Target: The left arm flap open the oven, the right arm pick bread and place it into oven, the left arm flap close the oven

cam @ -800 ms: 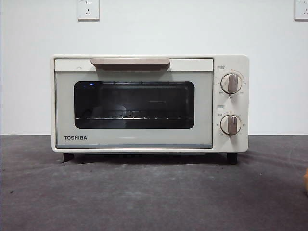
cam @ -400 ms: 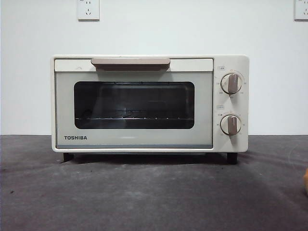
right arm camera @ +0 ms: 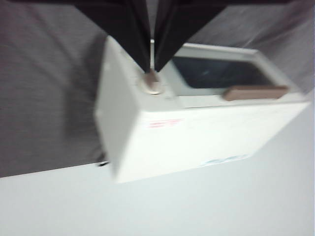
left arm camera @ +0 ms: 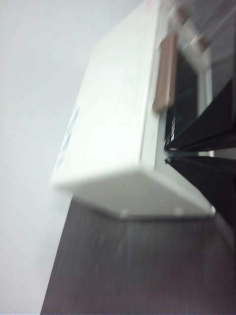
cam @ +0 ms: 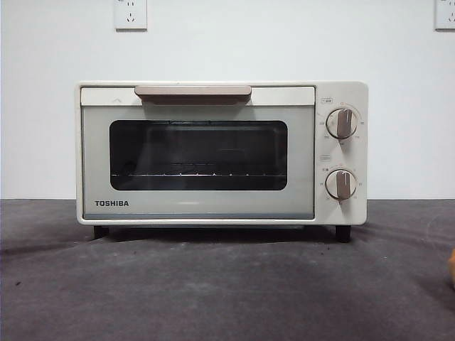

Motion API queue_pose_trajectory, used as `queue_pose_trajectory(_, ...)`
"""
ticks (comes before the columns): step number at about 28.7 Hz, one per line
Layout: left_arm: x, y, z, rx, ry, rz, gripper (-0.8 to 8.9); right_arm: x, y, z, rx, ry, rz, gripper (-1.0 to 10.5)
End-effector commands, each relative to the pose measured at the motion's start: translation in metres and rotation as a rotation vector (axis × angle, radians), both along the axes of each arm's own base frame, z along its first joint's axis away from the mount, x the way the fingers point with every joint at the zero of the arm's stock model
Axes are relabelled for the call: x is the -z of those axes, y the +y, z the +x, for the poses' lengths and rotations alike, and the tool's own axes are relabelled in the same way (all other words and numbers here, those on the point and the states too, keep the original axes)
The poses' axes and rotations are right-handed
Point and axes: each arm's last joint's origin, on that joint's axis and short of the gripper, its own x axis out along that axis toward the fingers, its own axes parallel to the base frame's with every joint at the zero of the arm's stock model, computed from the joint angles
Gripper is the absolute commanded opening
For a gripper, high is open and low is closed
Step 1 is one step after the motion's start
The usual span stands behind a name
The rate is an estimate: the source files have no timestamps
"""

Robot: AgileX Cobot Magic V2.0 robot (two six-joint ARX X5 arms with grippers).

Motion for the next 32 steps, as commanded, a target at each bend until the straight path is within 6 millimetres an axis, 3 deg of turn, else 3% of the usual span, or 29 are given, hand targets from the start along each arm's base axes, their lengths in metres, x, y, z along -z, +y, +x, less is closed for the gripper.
queue_pose_trajectory(1, -0.013, -0.006, 0.004, 0.101, -0.017, 0.028, 0.17, -0.007, 0.005, 0.004, -0.094, -0.002, -0.035, 0.1)
queue_pose_trajectory(7, -0.029, -0.02, 0.004, 0.281, -0.01, 0.097, 0.16, -0.015, 0.018, 0.006, -0.306, 0.016, -0.105, 0.1)
queue_pose_trajectory(13, -0.035, -0.031, -0.004, 0.46, 0.001, 0.108, 0.17, -0.018, 0.021, 0.005, -0.354, 0.027, -0.136, 0.1)
queue_pose_trajectory(18, -0.037, -0.032, -0.007, 0.476, -0.011, 0.107, 0.44, -0.019, 0.021, 0.004, -0.353, 0.03, -0.131, 0.2)
queue_pose_trajectory(20, -0.037, -0.032, -0.007, 0.476, -0.012, 0.107, 1.07, -0.019, 0.021, 0.004, -0.352, 0.033, -0.127, 0.9)
queue_pose_trajectory(27, -0.037, -0.032, -0.007, 0.476, -0.012, 0.106, 4.72, -0.018, 0.021, 0.005, -0.339, 0.057, -0.101, 4.6)
queue_pose_trajectory(32, -0.037, -0.032, -0.007, 0.476, -0.013, 0.106, 5.01, -0.018, 0.021, 0.005, -0.333, 0.08, -0.07, 5.2)
